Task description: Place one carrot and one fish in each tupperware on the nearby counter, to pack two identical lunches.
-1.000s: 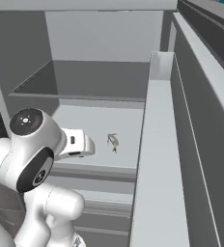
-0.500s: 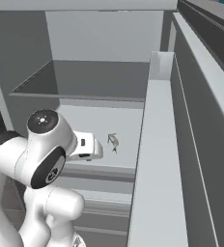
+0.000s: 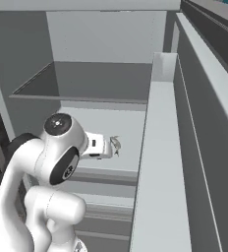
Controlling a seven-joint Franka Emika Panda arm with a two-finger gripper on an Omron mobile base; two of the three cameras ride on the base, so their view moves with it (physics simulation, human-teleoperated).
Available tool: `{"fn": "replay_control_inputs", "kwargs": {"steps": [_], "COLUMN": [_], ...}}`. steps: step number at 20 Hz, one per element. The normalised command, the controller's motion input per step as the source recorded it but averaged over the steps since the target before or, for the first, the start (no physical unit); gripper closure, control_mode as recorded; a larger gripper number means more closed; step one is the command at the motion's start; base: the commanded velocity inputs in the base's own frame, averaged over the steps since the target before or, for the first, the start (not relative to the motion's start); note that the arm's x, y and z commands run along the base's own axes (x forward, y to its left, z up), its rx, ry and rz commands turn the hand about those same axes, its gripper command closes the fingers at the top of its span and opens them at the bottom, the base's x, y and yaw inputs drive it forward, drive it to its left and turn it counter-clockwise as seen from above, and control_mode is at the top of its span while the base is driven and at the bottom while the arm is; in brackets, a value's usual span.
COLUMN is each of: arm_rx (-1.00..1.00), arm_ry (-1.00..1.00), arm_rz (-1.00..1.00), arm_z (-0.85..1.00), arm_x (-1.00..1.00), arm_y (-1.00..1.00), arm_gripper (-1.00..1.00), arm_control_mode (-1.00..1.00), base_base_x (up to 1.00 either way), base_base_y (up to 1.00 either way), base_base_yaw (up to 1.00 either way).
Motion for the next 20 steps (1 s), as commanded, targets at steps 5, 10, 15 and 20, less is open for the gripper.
{"fn": "replay_control_inputs", "kwargs": {"steps": [5,10,15,20], "arm_rx": [-0.01,0.0,0.0,0.0], "arm_ry": [-0.07,0.0,0.0,0.0], "arm_rz": [-0.03,0.0,0.0,0.0], "arm_z": [-0.33,-0.18,-0.15,-0.15], "arm_x": [0.4,0.32,0.29,0.36], "arm_y": [-0.05,-0.16,-0.16,-0.03], "arm_gripper": [-1.0,-1.0,-1.0,-1.0], "arm_control_mode": [-1.0,-1.0,-1.0,-1.0], "base_base_x": [0.0,0.0,0.0,0.0], "base_base_y": [0.0,0.0,0.0,0.0], "base_base_yaw": [0.0,0.0,0.0,0.0]}}
